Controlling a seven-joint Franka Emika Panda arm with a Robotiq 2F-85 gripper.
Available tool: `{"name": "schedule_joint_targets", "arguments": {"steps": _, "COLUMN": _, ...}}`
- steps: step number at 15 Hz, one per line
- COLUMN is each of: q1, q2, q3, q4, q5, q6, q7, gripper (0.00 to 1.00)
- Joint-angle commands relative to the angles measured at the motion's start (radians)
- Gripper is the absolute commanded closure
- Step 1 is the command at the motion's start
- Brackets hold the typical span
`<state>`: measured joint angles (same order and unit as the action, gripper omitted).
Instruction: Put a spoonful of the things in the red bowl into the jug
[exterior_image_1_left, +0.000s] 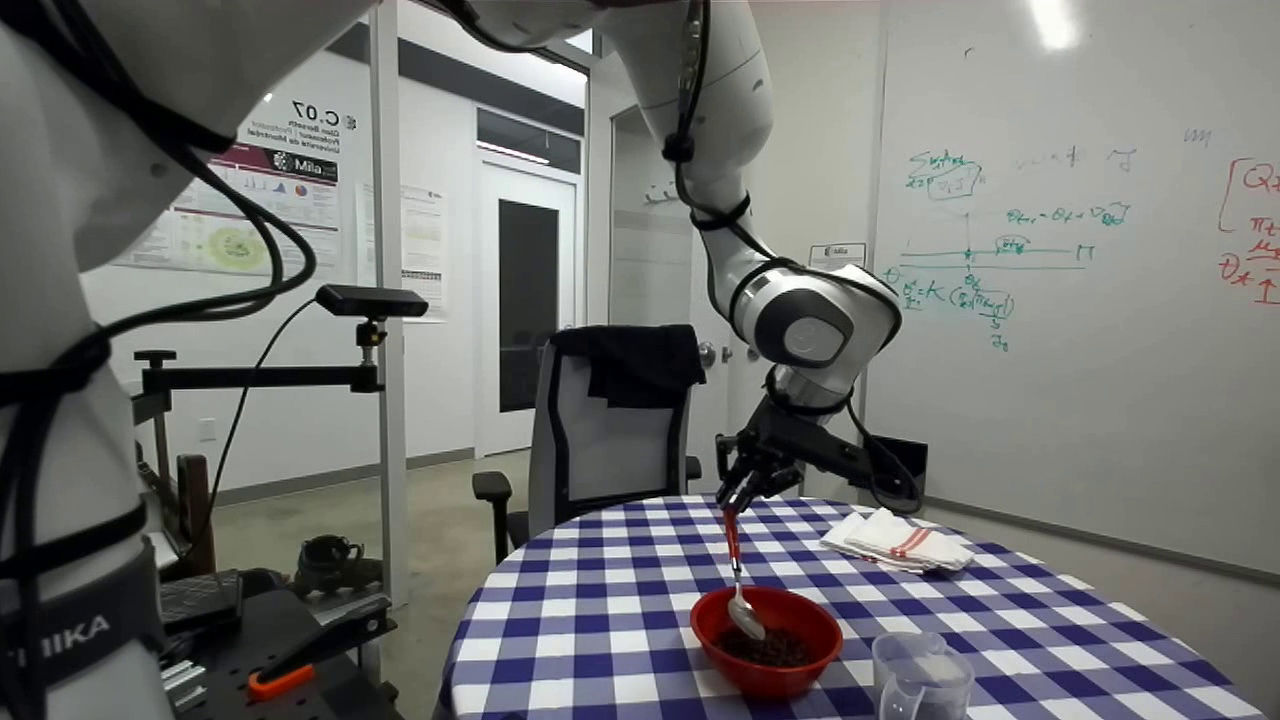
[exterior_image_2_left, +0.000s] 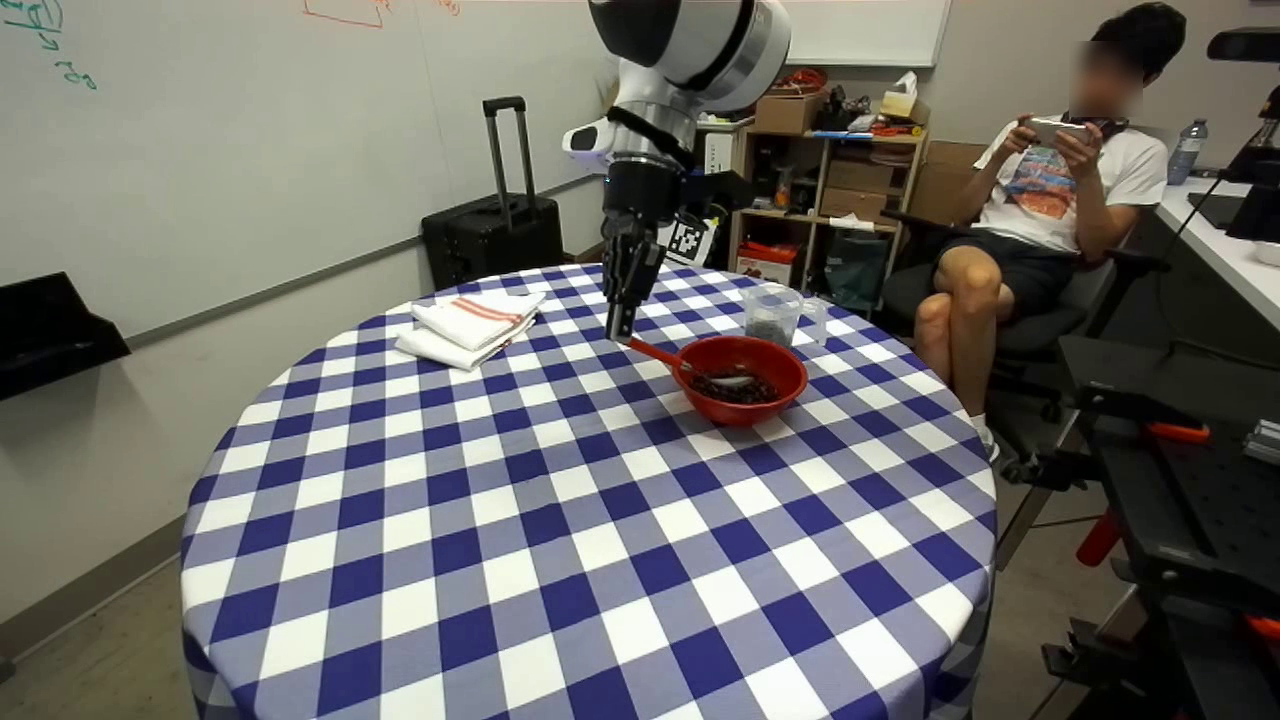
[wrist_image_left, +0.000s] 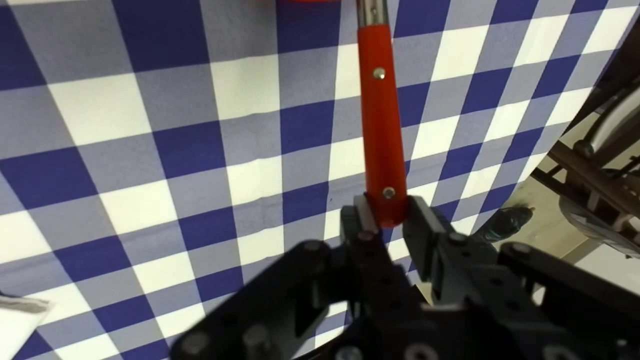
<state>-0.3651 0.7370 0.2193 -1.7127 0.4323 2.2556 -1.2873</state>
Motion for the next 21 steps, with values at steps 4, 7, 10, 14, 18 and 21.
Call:
{"name": "schedule_joint_targets", "arguments": {"steps": 4, "q1": -0.032, "q2": 0.029, "q3": 0.001, "q4": 0.033, "q5": 0.104, "q6": -0.009, "q7": -0.079, "gripper": 0.95}}
{"name": "schedule_joint_targets", "arguments": {"steps": 7, "q1": -0.032, "q2": 0.041, "q3": -0.007, "q4": 0.034, "q5": 0.119, "q6": -0.002, "q7": -0.078, "gripper": 0.95}}
{"name": "schedule_joint_targets", "arguments": {"steps": 10, "q1": -0.034, "q2": 0.053, "q3": -0.010, "q4": 0.030, "q5": 0.119, "q6": 0.010, "q7": -0.088, "gripper": 0.95}}
{"name": "schedule_joint_targets", "arguments": {"steps": 14, "q1": -0.029, "q2": 0.065, "q3": -0.015, "q4": 0.022, "q5": 0.112, "q6": 0.066, "q7": -0.083, "gripper": 0.95}}
{"name": "schedule_joint_targets", "arguments": {"steps": 18, "q1": -0.030, "q2": 0.079, "q3": -0.013, "q4": 0.016, "q5": 0.104, "q6": 0.142, "q7": -0.074, "gripper": 0.95}}
{"name": "schedule_joint_targets", "arguments": {"steps": 21, "q1": -0.028, "q2": 0.088, "q3": -0.015, "q4": 0.009, "q5": 0.093, "q6": 0.192, "q7": -0.063, "gripper": 0.95}}
